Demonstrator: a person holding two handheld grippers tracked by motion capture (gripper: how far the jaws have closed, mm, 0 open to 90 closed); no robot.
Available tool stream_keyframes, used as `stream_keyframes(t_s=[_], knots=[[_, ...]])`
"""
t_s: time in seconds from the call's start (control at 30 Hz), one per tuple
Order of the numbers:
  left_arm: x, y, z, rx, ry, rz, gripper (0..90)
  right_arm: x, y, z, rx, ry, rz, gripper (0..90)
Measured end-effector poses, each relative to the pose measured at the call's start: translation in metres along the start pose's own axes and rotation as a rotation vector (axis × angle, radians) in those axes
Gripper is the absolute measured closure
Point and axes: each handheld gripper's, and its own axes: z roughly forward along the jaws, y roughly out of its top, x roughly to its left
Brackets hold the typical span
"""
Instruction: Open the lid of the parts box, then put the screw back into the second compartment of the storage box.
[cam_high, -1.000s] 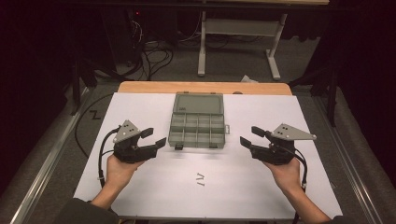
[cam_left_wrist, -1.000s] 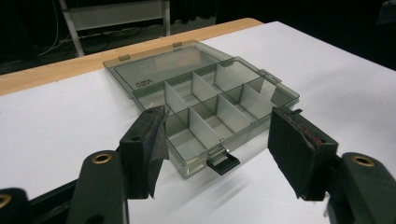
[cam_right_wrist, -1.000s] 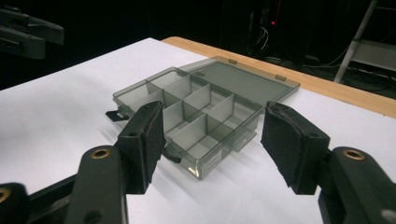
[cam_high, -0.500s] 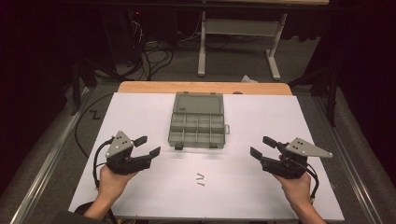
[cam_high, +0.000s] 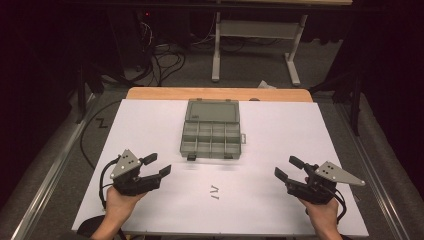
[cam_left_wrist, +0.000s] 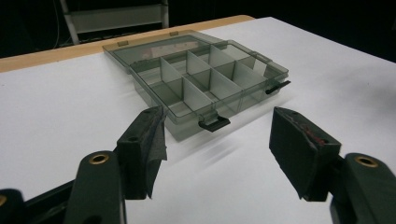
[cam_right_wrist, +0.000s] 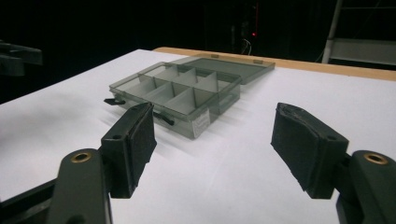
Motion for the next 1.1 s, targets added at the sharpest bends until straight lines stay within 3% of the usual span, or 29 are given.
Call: stream_keyframes(t_s=[0.2, 0.47, 0.63, 1.1], knots=[[0.000, -0.008, -0.004, -0.011, -0.009, -0.007, 36.1, 0.001, -0.010, -0.002, 0.002, -0.022, 0.010, 31.3], [-0.011, -0.015, 0.003, 0.038, -0.013, 0.045, 36.1, 0.002, -0.015, -0.005, -0.013, -0.017, -0.012, 30.2], [-0.010, -0.016, 0.004, 0.040, -0.015, 0.033, 35.8, 0.003, -0.016, -0.002, -0.006, -0.017, -0.035, 30.2], [-0.011, -0.013, 0.007, 0.040, -0.036, 0.003, 33.9, 0.002, -0.018, -0.003, -0.011, -0.012, -0.036, 29.9]])
